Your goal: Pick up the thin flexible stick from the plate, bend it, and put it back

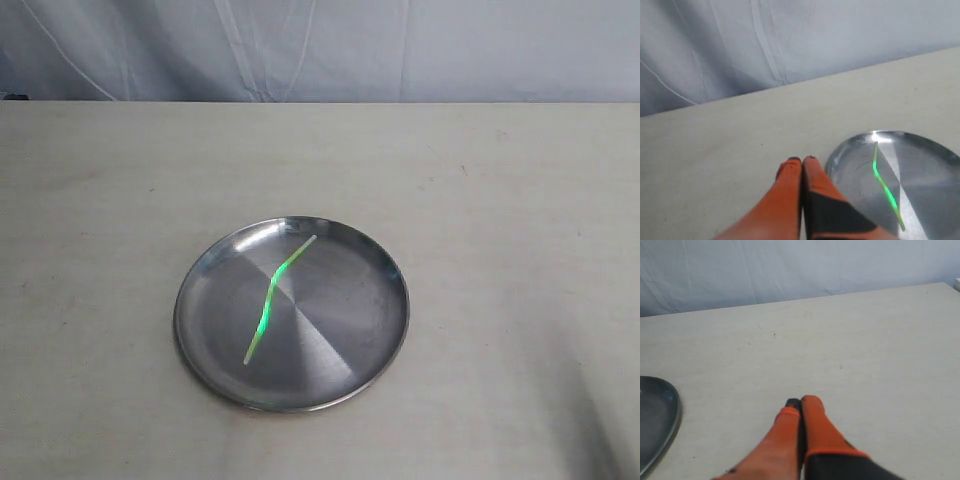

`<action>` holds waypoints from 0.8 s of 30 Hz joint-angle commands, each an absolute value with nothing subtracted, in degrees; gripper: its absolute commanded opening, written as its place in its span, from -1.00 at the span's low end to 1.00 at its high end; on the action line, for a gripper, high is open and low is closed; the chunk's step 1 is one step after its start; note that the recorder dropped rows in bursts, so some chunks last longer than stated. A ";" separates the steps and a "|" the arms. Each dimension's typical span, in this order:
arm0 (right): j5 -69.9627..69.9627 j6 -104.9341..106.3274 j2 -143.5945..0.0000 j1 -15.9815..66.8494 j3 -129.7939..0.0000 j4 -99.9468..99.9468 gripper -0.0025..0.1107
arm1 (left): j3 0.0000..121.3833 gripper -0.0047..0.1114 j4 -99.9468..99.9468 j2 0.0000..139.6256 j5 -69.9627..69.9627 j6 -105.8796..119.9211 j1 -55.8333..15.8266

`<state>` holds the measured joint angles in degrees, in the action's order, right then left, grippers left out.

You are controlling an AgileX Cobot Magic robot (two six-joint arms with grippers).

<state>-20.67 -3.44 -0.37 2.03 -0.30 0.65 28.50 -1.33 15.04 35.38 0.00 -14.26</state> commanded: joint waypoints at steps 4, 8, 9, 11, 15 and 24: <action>-20.00 -3.30 0.00 1.74 0.00 0.61 -0.97 | 11.11 -0.92 -2.15 12.70 23.22 0.00 -13.48; -20.00 -3.30 0.00 1.74 0.00 0.61 -0.97 | 4.75 -0.92 -1.77 6.14 19.68 0.00 -5.58; -20.00 -3.30 0.00 1.74 0.00 0.61 -0.97 | 2.61 -0.92 -0.83 4.17 18.79 0.00 -3.42; -20.00 -3.30 0.00 1.74 0.00 0.61 -0.97 | 0.00 -0.92 0.00 2.01 17.75 0.00 -1.51; -20.24 -3.30 0.00 1.74 0.00 0.75 -0.97 | 0.00 -0.92 0.46 0.00 14.02 0.00 -0.54; -20.34 -3.30 0.00 1.74 0.00 0.75 -0.97 | 0.00 -0.92 0.48 0.00 13.28 0.00 -0.54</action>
<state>-20.77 -3.50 -0.37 2.03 -0.30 0.65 0.18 0.00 0.34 14.17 0.00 -0.71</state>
